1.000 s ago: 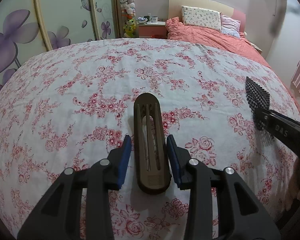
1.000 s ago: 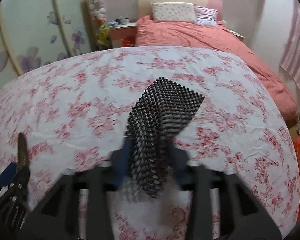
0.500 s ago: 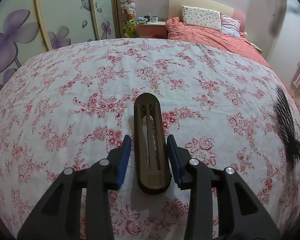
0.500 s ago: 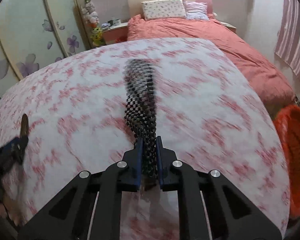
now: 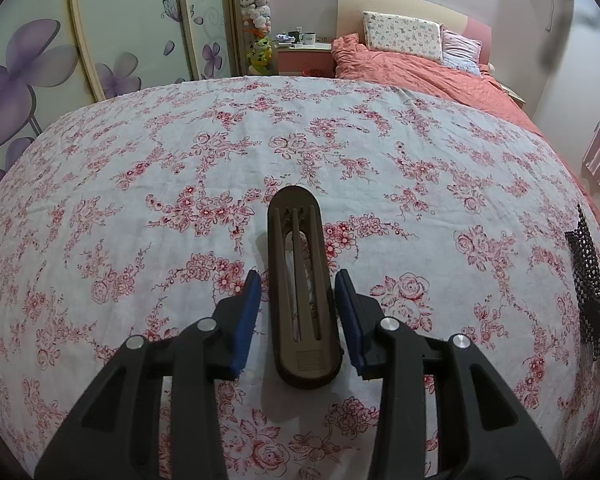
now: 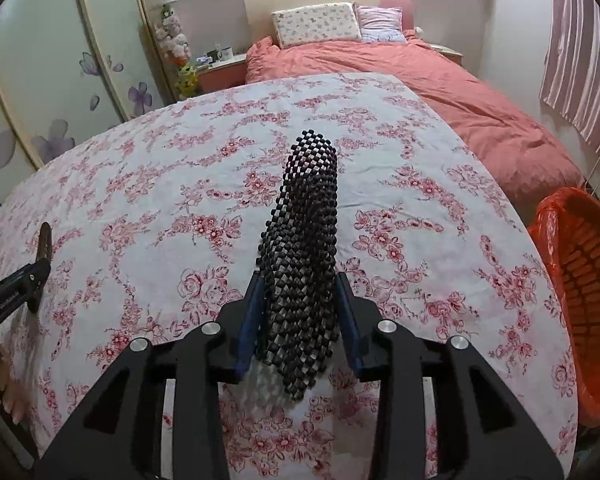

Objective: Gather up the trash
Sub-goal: 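Carry the mesh mat with the right tool while the left tool carries the clip to the basket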

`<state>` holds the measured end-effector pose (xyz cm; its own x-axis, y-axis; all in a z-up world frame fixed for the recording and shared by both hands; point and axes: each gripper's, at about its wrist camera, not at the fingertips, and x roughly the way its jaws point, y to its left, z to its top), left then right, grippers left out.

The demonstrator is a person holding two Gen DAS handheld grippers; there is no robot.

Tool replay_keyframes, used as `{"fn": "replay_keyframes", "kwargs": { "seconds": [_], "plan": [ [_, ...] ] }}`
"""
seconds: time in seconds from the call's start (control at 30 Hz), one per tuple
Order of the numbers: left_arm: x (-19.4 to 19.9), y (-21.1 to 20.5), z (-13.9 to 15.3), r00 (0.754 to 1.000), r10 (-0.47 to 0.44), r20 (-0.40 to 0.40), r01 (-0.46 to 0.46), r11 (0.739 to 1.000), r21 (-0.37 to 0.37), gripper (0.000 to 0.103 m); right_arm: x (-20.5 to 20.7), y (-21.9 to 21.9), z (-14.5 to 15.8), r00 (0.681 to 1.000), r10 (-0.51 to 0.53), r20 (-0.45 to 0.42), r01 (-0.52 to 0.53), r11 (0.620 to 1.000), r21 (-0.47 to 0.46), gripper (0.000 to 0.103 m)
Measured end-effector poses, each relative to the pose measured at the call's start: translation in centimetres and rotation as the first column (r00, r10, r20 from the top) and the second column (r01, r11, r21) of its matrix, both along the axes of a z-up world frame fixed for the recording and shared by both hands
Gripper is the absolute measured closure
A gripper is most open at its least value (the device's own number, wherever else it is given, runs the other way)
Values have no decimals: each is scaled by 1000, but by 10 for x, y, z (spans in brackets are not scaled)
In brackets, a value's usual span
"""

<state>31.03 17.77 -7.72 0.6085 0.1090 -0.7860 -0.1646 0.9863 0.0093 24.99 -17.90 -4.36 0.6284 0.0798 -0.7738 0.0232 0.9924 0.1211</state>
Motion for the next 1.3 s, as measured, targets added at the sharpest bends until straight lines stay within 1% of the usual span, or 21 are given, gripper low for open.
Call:
{"fn": "replay_keyframes", "kwargs": {
  "seconds": [0.2,0.27,0.37,0.43,0.5,0.73,0.8,0.87,0.93,0.97,1.0,1.1,1.13,1.17,1.2,1.23,1.3],
  "plan": [
    [1,-1,0,1000,-13,0,13,1000,-10,58,0,3,0,1000,1,-5,-1,999,-32,66],
    [1,-2,0,1000,-26,2,26,999,-22,52,0,3,0,1000,1,-5,-1,999,-38,66],
    [-1,2,1,999,-44,17,45,997,-67,51,-1,4,0,1000,1,-5,-1,1000,-27,65],
    [-3,3,1,999,-49,19,50,996,-72,51,-1,6,0,1000,1,-5,-1,1000,-29,65],
    [-6,2,1,999,-50,16,51,997,-61,52,-1,3,-1,1000,1,-5,-2,1000,-31,65],
    [-7,2,1,999,-31,13,31,999,-43,58,-1,3,-1,1000,2,-4,-2,1000,-21,65],
    [-7,3,1,1000,-23,12,23,999,-40,61,-1,1,-1,1000,2,-4,-2,1000,-15,65],
    [-7,4,1,1000,-16,14,16,999,-41,70,-1,-2,-1,1000,2,-2,-2,1000,-6,65],
    [-8,4,1,1000,-15,16,15,999,-44,70,-1,-4,-1,1000,-7,1,7,1000,2,70],
    [-8,4,1,1000,-16,16,16,999,-43,70,-2,-7,-1,1000,-12,2,12,1000,7,83],
    [-9,3,1,1000,-19,16,19,999,-40,70,-2,-9,-1,1000,-9,1,9,1000,19,88],
    [-13,-2,1,1000,-19,10,19,1000,-16,69,-1,-10,-2,1000,-2,1,1,1000,24,88],
    [-14,-3,0,1000,-14,7,14,1000,-13,66,-1,-10,-1,1000,-2,1,2,1000,21,88],
    [-14,-4,1,1000,-13,7,13,1000,-11,65,-1,-9,-1,1000,-2,1,1,1000,15,88],
    [-14,-5,1,1000,-14,5,14,1000,-7,65,-1,-9,-1,1000,0,1,0,1000,11,89],
    [-14,-6,1,1000,-16,5,16,1000,-4,70,-2,-9,-1,1000,4,2,-4,1000,11,90],
    [-15,-5,2,1000,-22,10,23,1000,-12,70,-3,-9,0,1000,11,10,-11,1000,10,92]
  ]
}}
